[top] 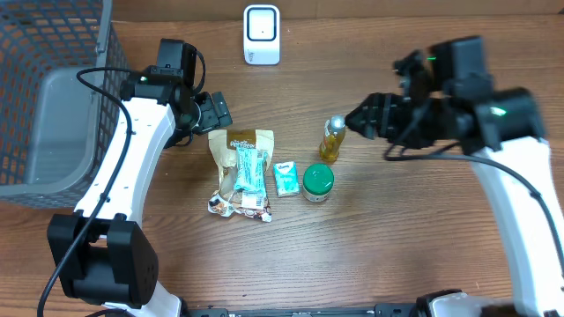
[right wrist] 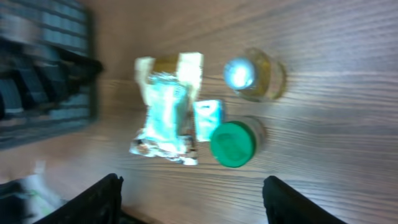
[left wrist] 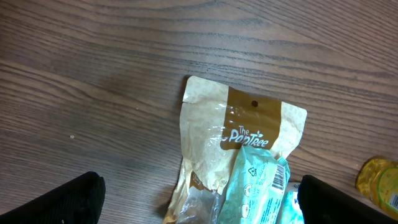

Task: Scan the item barcode
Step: 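Move the right gripper over the Vim bottle and lower onto it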

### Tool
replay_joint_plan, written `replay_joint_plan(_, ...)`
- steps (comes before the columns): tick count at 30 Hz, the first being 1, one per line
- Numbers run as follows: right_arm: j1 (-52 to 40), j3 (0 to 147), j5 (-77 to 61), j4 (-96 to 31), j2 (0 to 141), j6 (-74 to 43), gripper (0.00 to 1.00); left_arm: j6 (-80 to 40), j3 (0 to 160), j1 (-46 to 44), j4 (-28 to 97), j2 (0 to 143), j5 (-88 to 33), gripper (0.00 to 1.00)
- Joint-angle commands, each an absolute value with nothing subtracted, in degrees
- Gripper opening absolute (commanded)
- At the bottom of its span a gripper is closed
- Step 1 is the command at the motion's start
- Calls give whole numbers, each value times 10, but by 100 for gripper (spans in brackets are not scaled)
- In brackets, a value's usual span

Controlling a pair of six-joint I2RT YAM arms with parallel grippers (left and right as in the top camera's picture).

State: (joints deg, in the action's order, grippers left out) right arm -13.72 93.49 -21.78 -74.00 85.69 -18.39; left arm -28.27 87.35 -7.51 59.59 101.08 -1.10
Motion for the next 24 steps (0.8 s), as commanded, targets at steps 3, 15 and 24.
replay_joint_plan(3,-210,948,-25,-725,900,-241,82,-276,882,-75,595,1012,-11,100)
replay_joint_plan(15,-251,948,55,-672,1005,-253,100,-276,882,-75,595,1012,-11,100)
replay_joint_plan(24,-251,940,55,-648,1047,-220,100,-276,882,-75,595,1012,-11,100)
